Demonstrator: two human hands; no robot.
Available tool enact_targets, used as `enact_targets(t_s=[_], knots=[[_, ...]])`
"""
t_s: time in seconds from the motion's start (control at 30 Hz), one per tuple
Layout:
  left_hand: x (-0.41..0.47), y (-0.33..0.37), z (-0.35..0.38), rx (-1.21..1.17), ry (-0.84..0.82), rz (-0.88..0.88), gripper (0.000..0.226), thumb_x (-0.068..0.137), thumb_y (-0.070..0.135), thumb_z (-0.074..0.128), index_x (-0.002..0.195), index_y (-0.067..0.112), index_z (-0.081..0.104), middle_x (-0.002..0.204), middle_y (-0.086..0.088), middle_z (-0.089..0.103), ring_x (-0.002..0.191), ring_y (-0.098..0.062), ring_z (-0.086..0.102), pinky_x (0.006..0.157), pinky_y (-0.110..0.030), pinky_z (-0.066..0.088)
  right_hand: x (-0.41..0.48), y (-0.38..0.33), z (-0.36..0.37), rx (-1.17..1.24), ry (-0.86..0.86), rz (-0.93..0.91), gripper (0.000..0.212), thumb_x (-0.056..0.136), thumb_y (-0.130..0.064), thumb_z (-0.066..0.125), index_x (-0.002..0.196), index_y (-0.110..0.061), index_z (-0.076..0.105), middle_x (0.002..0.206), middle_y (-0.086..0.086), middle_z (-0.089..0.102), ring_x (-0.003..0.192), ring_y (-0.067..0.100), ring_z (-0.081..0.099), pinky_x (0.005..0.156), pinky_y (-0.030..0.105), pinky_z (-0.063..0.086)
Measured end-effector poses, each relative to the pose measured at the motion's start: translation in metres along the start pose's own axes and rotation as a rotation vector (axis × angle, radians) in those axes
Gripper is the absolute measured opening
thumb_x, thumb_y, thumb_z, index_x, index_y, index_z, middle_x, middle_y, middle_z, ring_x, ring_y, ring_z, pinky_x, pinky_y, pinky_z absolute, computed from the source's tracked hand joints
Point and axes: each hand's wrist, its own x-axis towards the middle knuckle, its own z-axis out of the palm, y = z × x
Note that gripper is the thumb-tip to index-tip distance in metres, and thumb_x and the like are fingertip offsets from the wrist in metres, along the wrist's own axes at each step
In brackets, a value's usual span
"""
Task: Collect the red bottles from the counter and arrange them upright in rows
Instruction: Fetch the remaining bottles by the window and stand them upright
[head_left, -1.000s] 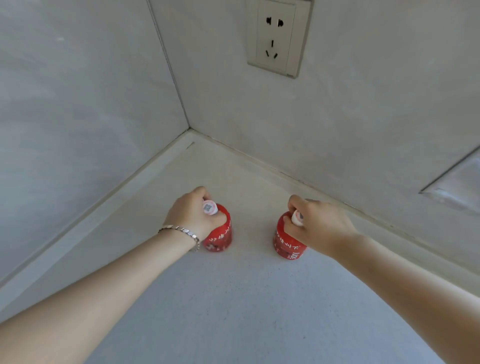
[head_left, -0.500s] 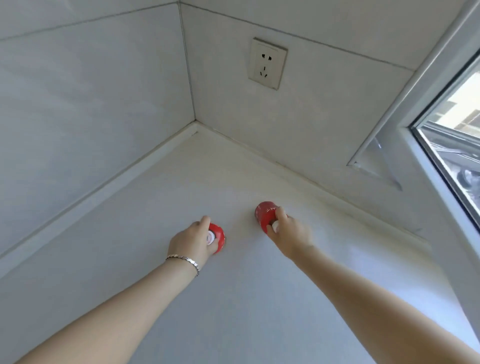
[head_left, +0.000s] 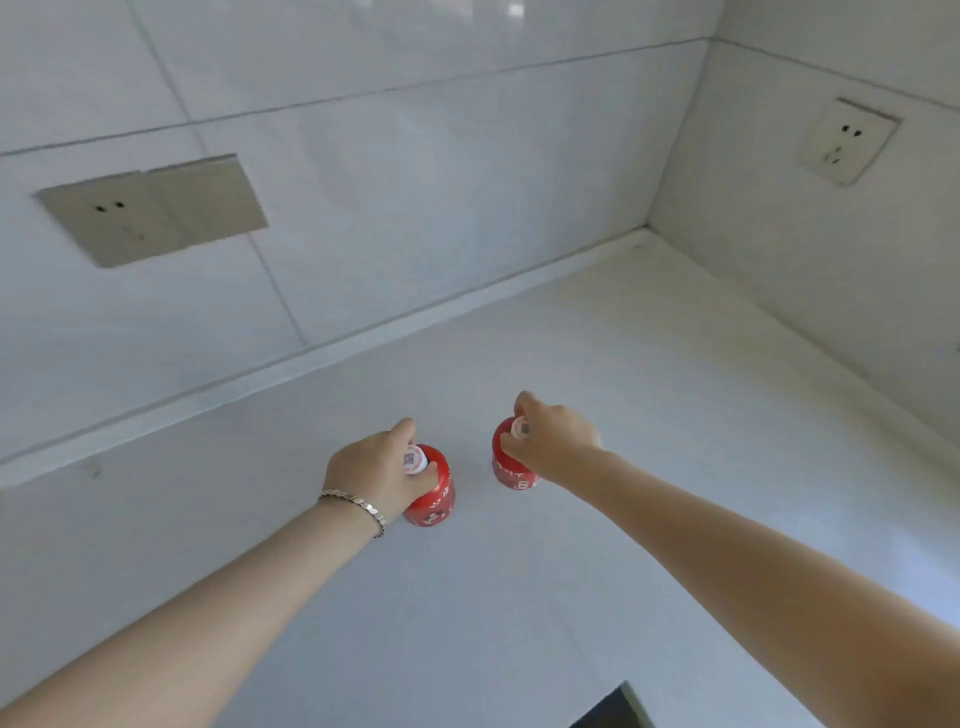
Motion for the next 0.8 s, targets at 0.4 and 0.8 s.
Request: enact_targets(t_s=[0.4, 0.8], knots=[[-0.271, -0.329, -0.099, -0.089, 0.252, -0.538, 0.030, 0.083, 0.036, 0.060, 0.081, 0.019, 0.035, 0.068, 0.004, 0.047, 0.070, -0.024, 0.048, 0.060, -0.027, 0.035, -0.133, -0.337, 0.195, -0.153, -0.280, -0.481, 0.035, 0.087, -0.037, 0.053, 0.119, -0.024, 0.048, 0.114, 0.007, 0.062, 0.084, 0.022, 0.055, 0.077, 0.035, 0.055], [-0.444, -0.475, -0.090, -0.150, 0.267, -0.888, 0.028, 0.085, 0.036, 0.060, 0.104, 0.019, 0.051, 0.097, -0.001, 0.066, 0.094, -0.023, 0.063, 0.081, -0.033, 0.053, -0.220, -0.513, 0.339, -0.158, -0.340, -0.755, 0.030, 0.092, -0.028, 0.047, 0.120, -0.017, 0.048, 0.114, 0.011, 0.060, 0.100, 0.032, 0.060, 0.080, 0.038, 0.051]])
